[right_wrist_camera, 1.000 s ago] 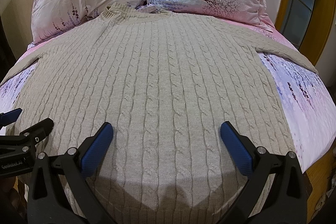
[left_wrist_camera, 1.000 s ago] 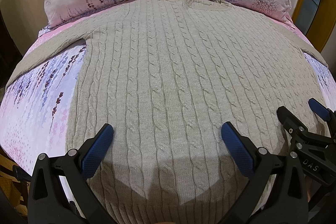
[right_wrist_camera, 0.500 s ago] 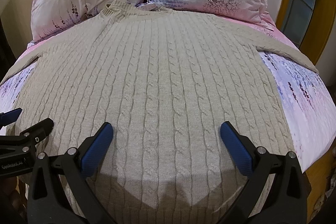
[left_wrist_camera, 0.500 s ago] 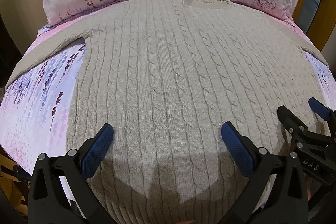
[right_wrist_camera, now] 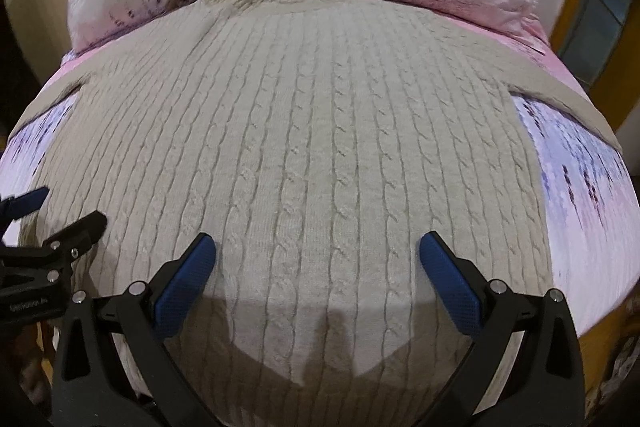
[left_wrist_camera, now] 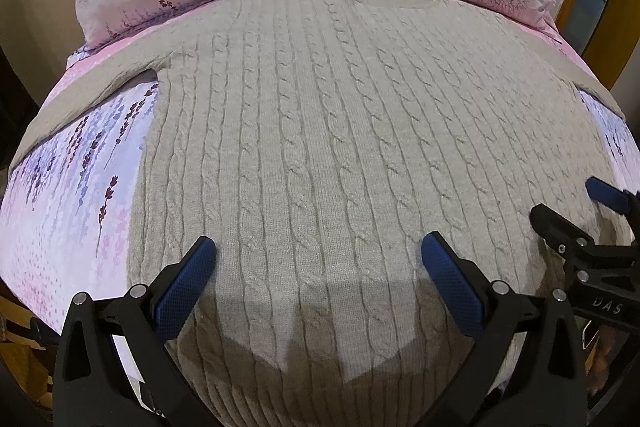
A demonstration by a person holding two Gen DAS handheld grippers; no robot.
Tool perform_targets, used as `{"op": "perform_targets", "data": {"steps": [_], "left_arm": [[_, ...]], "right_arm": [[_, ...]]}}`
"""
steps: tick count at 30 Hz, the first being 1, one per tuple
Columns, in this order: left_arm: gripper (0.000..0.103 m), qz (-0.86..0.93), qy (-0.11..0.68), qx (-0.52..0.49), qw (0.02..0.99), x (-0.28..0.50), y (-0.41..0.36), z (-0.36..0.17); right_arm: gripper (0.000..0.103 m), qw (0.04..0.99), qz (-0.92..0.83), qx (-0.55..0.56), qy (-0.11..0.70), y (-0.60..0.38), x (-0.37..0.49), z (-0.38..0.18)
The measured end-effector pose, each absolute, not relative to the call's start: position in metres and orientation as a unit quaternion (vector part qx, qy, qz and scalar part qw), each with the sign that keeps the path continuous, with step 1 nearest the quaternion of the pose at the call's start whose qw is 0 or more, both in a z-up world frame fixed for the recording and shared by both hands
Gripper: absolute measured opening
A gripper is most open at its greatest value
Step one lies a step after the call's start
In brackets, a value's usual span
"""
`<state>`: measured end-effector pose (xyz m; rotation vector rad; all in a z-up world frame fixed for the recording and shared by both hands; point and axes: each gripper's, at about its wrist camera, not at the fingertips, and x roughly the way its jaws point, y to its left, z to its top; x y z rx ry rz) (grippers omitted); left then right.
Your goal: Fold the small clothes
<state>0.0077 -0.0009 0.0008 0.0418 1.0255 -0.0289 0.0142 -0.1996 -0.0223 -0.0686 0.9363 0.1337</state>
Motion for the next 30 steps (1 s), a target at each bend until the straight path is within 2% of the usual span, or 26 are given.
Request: {"op": "perform_targets", "data": {"steps": [5,12,15,20,21,22,23,25,30], "left_arm": [[0.102,-0.026,0.51,0.023,0.859,0.016,0.0,0.003],[0.102,-0.039,0.495,0.027,0.868,0.036,-0.005,0.007],[0.102,-0.053,0.477,0.028,0.877,0.049,-0.012,0.014],[0.102,-0.089,0.439,0.003,0.894,0.069,-0.017,0.031],[0.102,-0.094,0.429,-0.001,0.899,0.074,-0.019,0.035],[0.102,-0.096,0.419,-0.003,0.903,0.078,-0.02,0.037],[0.102,-0.097,0.41,-0.004,0.907,0.081,-0.022,0.038],[0.102,-0.098,0.398,-0.002,0.912,0.089,-0.027,0.039],[0.102,-0.108,0.411,-0.003,0.905,0.099,-0.033,0.03]], "right_arm": [[0.101,0.886,0.095,-0.048,0.452,-0.203,0.016,-0.021],[0.101,0.887,0.12,-0.032,0.444,-0.209,0.022,-0.019],[0.097,0.89,0.13,0.025,0.435,-0.231,0.034,-0.009],[0.095,0.912,0.025,0.152,0.38,-0.338,0.065,0.021],[0.093,0.911,0.003,0.181,0.369,-0.362,0.071,0.024],[0.085,0.907,-0.025,0.218,0.359,-0.392,0.078,0.025],[0.072,0.898,-0.051,0.26,0.352,-0.424,0.086,0.023],[0.057,0.877,-0.079,0.328,0.342,-0.469,0.095,0.015],[0.053,0.839,-0.129,0.409,0.335,-0.533,0.113,-0.009]]}}
